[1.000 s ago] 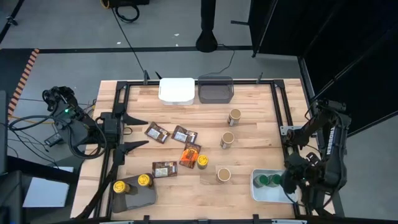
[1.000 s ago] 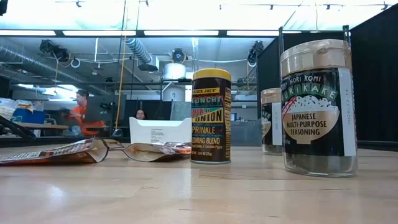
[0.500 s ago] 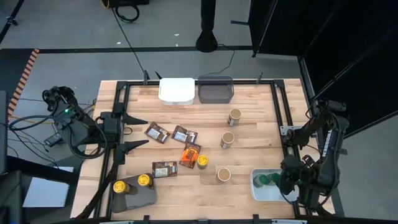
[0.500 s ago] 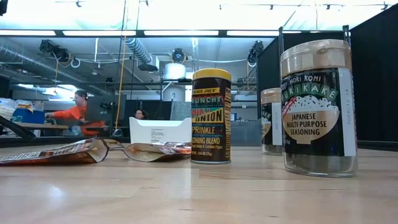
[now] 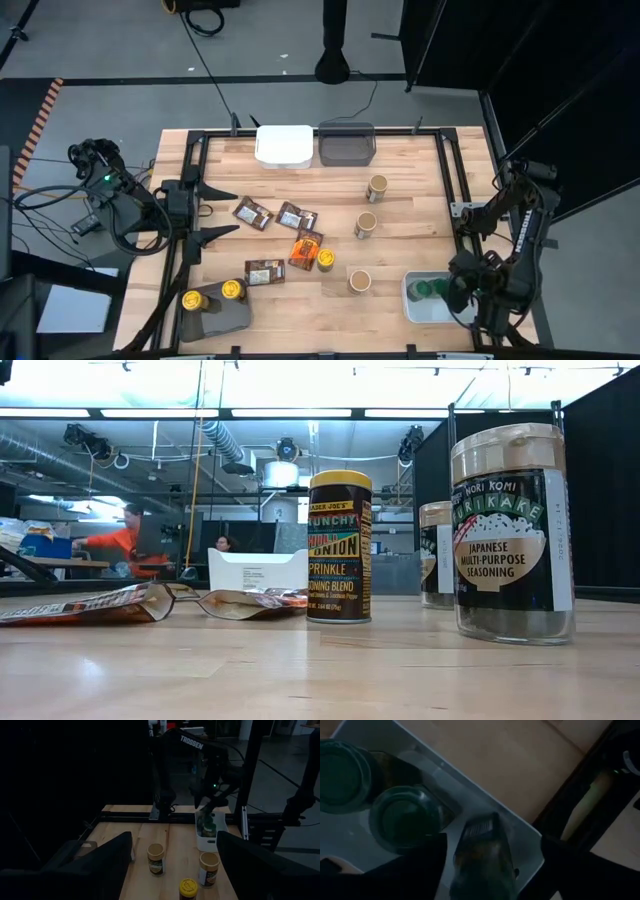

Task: Sort spices by type
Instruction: Put the green seasoning bottle into the bottom white bin, then put the yellow seasoning bottle into the bottom black bin

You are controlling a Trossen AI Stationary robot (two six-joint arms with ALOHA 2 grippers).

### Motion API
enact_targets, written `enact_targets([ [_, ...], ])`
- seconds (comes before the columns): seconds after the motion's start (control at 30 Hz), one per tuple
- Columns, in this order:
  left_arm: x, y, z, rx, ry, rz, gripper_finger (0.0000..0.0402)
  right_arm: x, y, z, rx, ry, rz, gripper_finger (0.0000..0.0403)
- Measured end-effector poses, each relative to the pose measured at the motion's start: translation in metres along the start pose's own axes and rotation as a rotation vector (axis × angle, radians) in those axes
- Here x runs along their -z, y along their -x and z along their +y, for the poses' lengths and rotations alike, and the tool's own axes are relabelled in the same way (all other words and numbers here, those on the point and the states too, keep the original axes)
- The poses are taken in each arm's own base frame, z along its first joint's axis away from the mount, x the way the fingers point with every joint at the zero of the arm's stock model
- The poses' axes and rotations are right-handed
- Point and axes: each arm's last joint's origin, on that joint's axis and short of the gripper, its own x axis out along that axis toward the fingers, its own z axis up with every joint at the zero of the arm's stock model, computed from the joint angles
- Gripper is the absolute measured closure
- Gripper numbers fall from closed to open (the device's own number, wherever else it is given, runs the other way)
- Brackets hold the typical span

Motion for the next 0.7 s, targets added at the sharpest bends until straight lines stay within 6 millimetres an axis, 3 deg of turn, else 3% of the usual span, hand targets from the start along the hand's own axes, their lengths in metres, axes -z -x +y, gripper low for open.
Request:
enact_targets([
  [0.1, 0.0, 0.0, 0.0, 0.0, 0.0, 0.0, 0.0104, -0.002, 0.0, 0.002, -0.005, 0.001, 0.005, 0.0056],
  [0.2, 0.0, 0.0, 0.0, 0.0, 0.0, 0.0, 0.0104, -0.004, 0.006, 0.006, -0.021, 0.01, 0.018, 0.0066],
  [0.43, 0.0, 0.0, 0.0, 0.0, 0.0, 0.0, 0.0104, -0.021, 0.059, 0.013, -0.089, 0.076, 0.018, 0.0121],
  [0.6, 0.0, 0.0, 0.0, 0.0, 0.001, 0.0, 0.0104, -0.051, 0.102, 0.023, -0.278, 0.069, -0.159, 0.0142],
  [0.7, 0.0, 0.0, 0.0, 0.0, 0.001, 0.0, 0.0104, -0.08, 0.11, 0.034, -0.312, 0.079, -0.252, 0.015],
])
